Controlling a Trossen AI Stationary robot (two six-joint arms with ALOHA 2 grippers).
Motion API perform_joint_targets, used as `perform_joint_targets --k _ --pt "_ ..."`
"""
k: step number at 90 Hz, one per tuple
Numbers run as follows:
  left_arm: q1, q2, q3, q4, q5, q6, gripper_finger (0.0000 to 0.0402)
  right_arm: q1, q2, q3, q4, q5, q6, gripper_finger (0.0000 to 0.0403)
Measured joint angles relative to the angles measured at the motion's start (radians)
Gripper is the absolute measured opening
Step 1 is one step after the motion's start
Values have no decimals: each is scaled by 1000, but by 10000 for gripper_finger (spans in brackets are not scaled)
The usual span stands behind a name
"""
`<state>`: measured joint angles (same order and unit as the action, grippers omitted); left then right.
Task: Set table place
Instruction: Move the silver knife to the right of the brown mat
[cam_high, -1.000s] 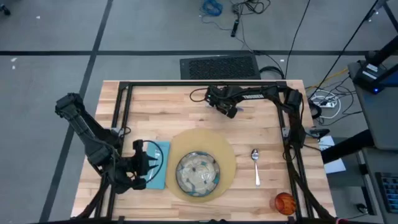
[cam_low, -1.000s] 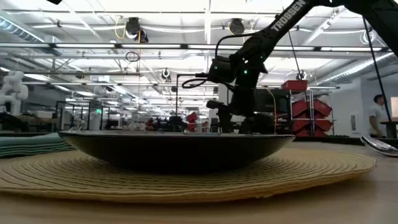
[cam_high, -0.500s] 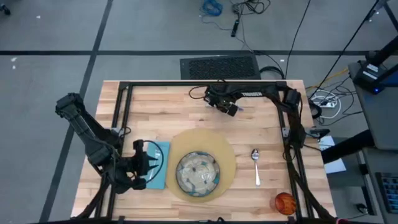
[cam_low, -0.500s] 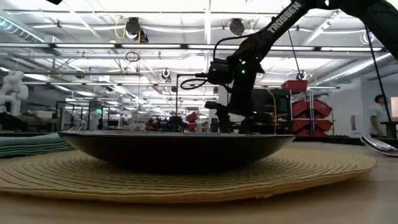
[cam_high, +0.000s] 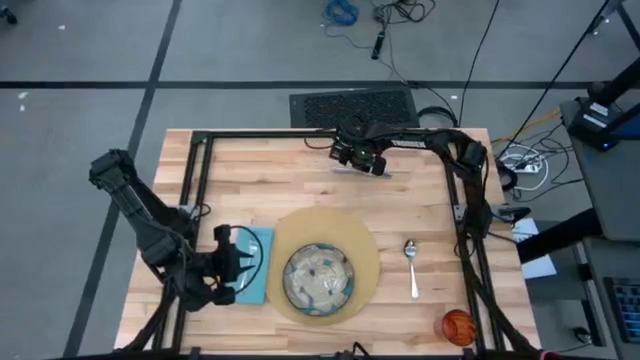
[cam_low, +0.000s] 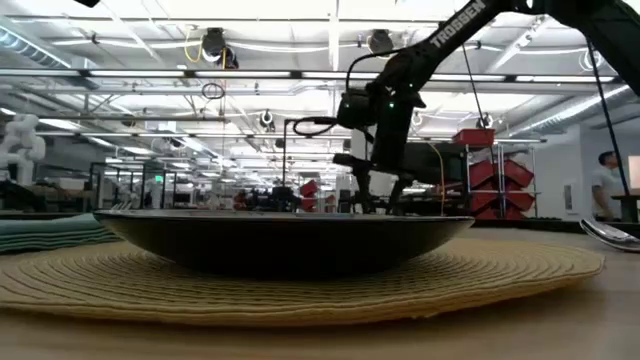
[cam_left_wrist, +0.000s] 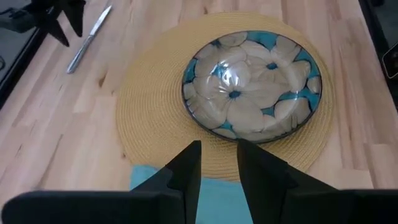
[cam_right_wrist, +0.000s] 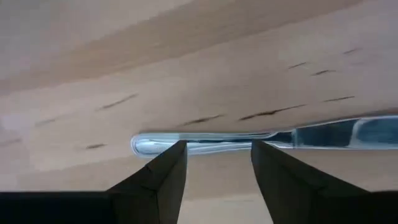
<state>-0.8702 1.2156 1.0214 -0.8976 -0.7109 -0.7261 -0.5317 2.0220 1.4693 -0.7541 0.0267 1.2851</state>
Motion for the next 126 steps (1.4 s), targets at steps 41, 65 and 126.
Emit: perform_joint_targets --k 41,65,126 --pt "0 0 0 18 1 -1 88 -18 12 0 -58 -7 -175 168" --pt "0 0 0 25 3 -1 88 -18 38 0 -59 -28 -212 80" --pt "0 0 0 25 3 -1 88 8 28 2 -178 -29 -558 0"
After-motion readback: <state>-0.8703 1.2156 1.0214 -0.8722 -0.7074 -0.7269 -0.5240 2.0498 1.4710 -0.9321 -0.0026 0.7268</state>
